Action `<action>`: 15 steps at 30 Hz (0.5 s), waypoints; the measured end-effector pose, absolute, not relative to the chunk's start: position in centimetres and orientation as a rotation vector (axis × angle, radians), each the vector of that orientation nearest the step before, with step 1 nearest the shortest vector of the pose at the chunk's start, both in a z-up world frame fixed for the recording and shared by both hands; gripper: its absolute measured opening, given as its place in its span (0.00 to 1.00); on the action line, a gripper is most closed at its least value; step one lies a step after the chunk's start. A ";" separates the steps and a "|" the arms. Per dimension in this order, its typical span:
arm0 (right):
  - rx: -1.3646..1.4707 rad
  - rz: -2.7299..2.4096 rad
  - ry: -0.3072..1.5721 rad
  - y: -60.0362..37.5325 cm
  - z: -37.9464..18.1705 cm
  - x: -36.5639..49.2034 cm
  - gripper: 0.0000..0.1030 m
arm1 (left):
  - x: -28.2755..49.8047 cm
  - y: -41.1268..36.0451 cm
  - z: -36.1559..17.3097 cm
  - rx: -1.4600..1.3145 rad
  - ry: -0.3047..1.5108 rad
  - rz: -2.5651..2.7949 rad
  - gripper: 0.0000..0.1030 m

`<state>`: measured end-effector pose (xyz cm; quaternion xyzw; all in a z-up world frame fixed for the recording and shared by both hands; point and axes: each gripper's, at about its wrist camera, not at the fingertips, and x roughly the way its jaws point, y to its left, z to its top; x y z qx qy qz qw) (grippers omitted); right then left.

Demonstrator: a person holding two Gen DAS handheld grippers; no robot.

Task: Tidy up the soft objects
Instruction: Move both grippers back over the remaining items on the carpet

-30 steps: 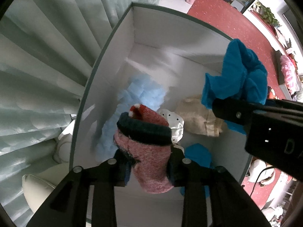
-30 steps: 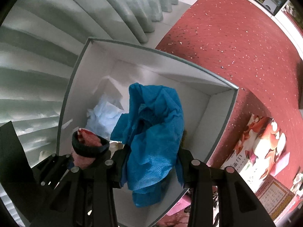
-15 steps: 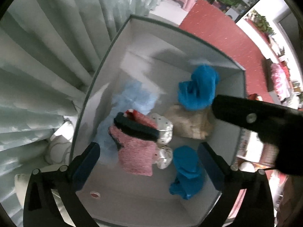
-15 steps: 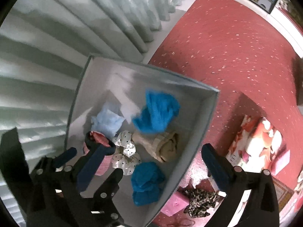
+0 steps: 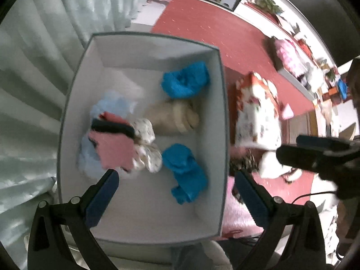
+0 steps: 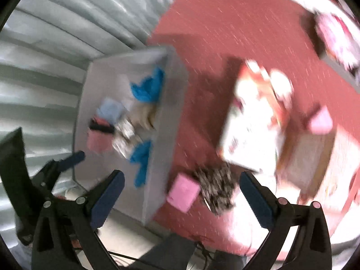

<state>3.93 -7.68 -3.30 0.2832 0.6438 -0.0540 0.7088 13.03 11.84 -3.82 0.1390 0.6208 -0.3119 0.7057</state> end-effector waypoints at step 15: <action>0.802 -0.308 1.516 -6.6 -14.1 -2.0 1.00 | 9.8 12.5 -3.4 0.425 1.358 -0.633 1.00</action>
